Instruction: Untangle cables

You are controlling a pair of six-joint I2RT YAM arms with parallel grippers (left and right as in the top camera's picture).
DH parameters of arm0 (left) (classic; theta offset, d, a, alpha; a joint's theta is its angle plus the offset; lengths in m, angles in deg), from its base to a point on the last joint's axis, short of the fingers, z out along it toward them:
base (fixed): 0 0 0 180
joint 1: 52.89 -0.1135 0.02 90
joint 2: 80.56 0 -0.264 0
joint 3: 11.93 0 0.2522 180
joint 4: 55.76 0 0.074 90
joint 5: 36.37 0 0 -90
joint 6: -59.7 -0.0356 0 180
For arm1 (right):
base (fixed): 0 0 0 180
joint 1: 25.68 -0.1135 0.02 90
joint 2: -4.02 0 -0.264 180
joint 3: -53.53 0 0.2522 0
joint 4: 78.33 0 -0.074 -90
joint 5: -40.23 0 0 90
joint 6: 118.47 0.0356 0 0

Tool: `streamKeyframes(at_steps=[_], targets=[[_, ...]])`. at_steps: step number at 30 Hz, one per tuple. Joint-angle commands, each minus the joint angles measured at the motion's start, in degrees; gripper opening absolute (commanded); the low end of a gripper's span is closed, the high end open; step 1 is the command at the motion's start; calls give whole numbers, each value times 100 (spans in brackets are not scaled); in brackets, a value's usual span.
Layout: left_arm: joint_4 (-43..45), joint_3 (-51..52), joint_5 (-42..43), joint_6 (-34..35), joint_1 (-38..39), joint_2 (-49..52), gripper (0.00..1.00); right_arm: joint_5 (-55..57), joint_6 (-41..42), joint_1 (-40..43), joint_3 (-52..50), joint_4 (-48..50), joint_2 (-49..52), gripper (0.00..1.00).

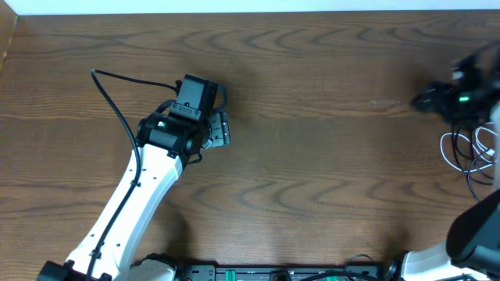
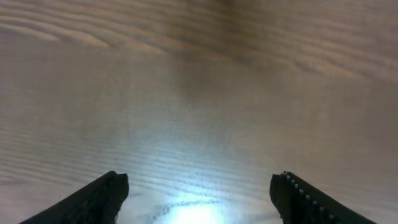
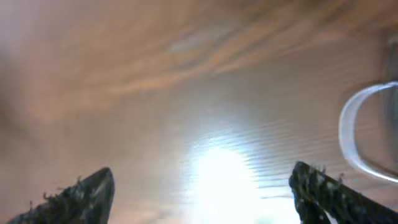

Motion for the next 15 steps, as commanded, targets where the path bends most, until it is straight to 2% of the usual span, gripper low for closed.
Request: streamKeyframes(at_steps=[1, 2, 5, 7, 8, 13, 15], targets=[[-612, -37, 179, -201, 0, 240, 90, 704, -334, -579, 4, -398, -26, 97], [-1215, -37, 173, -96, 0, 315, 91, 706, -332, -815, 4, -678, -28, 99], [-1928, -35, 160, 334, -46, 291, 91, 702, -334, -1047, -46, -1043, -101, 99], [-2271, -33, 151, 457, -59, 195, 91, 691, -317, -1156, -278, -988, -328, 99], [-2380, 37, 72, 535, -57, -68, 91, 691, -258, -1241, -859, -662, -890, 99], [-1405, 979, -157, 404, 61, -1773, 92, 640, -142, -1303, -2719, 621, -3110, 99], [-671, 1749, -166, 306, 219, -3193, 91, 647, 188, -1303, -3222, 1115, -4273, 99]])
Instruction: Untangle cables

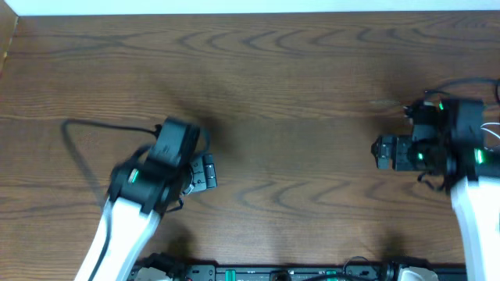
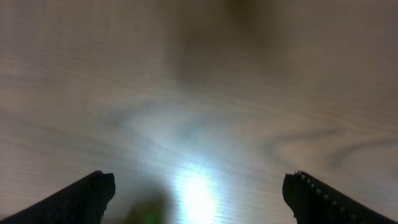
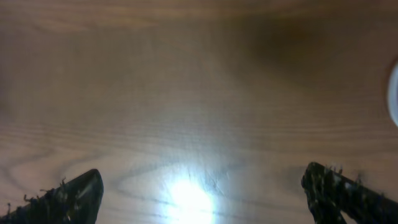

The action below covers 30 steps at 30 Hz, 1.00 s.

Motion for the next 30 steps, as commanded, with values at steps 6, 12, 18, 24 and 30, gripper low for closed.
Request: streamKeyframes(at_steps=[6, 12, 18, 24, 30], targets=[[920, 1373, -184, -24, 184, -4439, 92, 13, 313, -24, -699, -15, -3049, 99], [920, 1373, -184, -24, 184, -4621, 92, 11, 313, -24, -699, -614, -3141, 99], [920, 1373, -184, -24, 184, -4621, 92, 210, 170, -24, -699, -1097, -3143, 99], [920, 1373, -186, -24, 184, -4621, 92, 527, 140, -308, -1309, 1263, -4247, 99], [920, 1373, -184, -24, 184, -4621, 92, 529, 142, -793, -3646, 4439, -6098, 99]])
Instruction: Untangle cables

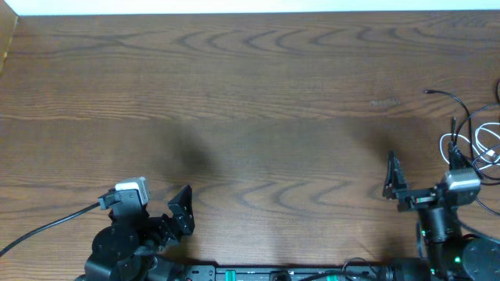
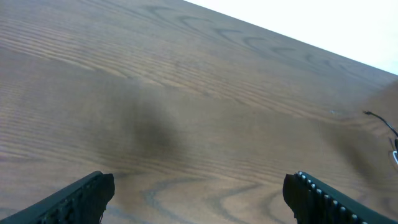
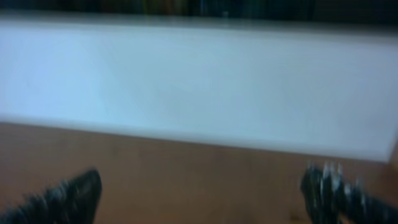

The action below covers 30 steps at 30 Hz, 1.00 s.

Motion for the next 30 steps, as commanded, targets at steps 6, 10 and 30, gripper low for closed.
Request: streamKeyframes(at_steps=[6, 10, 30], targets=[[0, 4, -55, -13, 2, -13, 92, 33, -7, -181, -2111, 2376, -695, 99], [0, 4, -52, -15, 2, -13, 92, 70, -74, -181, -2599, 2347, -699, 99], [0, 4, -52, -13, 2, -13, 93, -79, -44, -181, -2597, 1130, -697, 99]])
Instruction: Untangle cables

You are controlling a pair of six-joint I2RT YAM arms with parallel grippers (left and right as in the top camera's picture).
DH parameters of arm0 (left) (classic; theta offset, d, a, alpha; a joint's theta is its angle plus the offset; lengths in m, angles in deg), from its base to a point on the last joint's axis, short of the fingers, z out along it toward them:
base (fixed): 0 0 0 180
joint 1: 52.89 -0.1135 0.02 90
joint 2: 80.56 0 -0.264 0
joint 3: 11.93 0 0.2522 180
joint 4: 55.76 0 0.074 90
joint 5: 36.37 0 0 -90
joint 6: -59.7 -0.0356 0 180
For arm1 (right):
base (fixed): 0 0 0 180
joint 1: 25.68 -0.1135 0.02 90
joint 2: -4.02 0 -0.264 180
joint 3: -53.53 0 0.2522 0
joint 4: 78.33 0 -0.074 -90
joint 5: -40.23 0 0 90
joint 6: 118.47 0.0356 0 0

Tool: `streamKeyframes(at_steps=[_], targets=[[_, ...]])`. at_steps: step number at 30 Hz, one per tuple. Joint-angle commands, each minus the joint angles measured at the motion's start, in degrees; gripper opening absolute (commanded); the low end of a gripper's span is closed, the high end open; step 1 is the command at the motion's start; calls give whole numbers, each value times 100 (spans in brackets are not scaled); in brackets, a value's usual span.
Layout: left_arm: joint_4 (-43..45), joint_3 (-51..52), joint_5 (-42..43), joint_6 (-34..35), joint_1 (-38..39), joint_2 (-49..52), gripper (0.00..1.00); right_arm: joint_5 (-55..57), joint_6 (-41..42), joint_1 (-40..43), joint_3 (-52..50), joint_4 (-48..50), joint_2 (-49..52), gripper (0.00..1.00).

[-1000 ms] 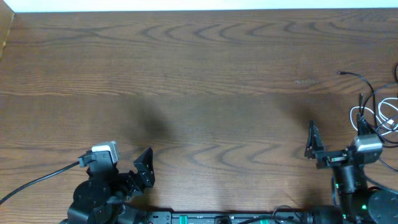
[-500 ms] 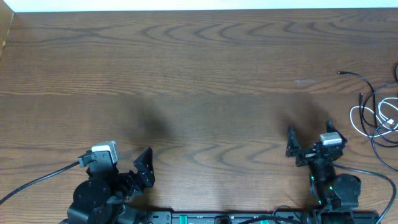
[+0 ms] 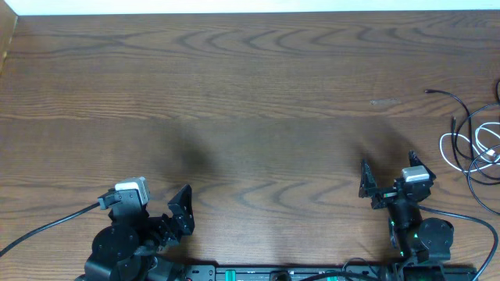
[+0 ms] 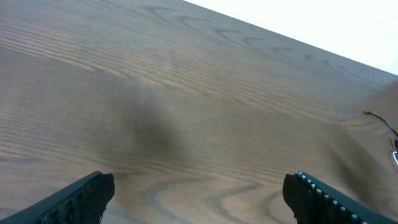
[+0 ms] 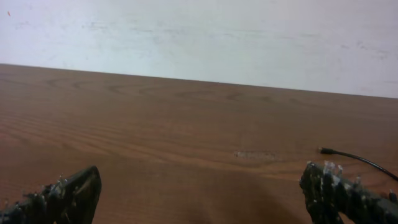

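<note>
A heap of thin black and white cables (image 3: 473,145) lies in overlapping loops at the table's right edge, partly cut off by the frame. One black cable end (image 5: 348,155) shows in the right wrist view, and a black cable end (image 4: 379,122) shows far right in the left wrist view. My left gripper (image 3: 148,206) is folded back at the front left, open and holding nothing; its fingertips (image 4: 87,194) frame bare wood. My right gripper (image 3: 389,176) sits at the front right, open and holding nothing, left of the cables and apart from them.
The brown wooden table (image 3: 258,101) fills the view, with a pale wall (image 5: 205,37) behind its far edge. A black lead (image 3: 47,226) runs from the left arm to the front left corner.
The right arm has shifted a little left at the front edge, and its view has changed from a blurred look at the wall to a sharp one across the table. The left arm has not moved.
My left arm was first stretched out over the left middle of the table and my right was over the cables at the right edge, both open. Then both stood closer to the front. After that both were folded at the front edge, with the cables still heaped at the right.
</note>
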Motion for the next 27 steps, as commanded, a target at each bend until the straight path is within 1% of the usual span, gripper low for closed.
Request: streamKeyframes(at_steps=[1, 12, 14, 16, 17, 19, 20, 21, 22, 25, 27], targets=[[0, 2, -52, -13, 2, -9, 92, -61, -22, -50, -7, -22, -39, 99], [-2, 2, -55, -15, 2, -9, 92, -61, -22, -50, -7, -20, -39, 99], [-216, 11, -98, -149, -55, -11, 92, -63, -22, -50, -7, -22, -39, 99], [-177, 243, 90, -155, -737, -15, 92, -63, -22, -50, -7, -22, -39, 99], [-52, 402, 304, -317, -1060, -15, 92, -61, -22, -50, -7, -20, -39, 99], [457, 752, 946, -911, -1622, -26, 92, -61, -22, -50, -7, -22, -39, 99], [1143, 1115, 1473, -1427, -2015, -109, 92, -61, -22, -50, -7, -22, -39, 99], [1550, 1320, 1657, -1589, -2181, -195, 92, -61, -22, -50, -7, -20, -39, 99], [2004, 1582, 1779, -1655, -2350, -343, 92, -63, -22, -50, -7, -22, -39, 99], [3200, 2509, 1766, -1751, -2625, -1167, 92, -61, -22, -50, -7, -22, -39, 99], [3829, 3060, 1746, -2092, -2629, -1593, 92, -61, -22, -50, -7, -20, -39, 99]])
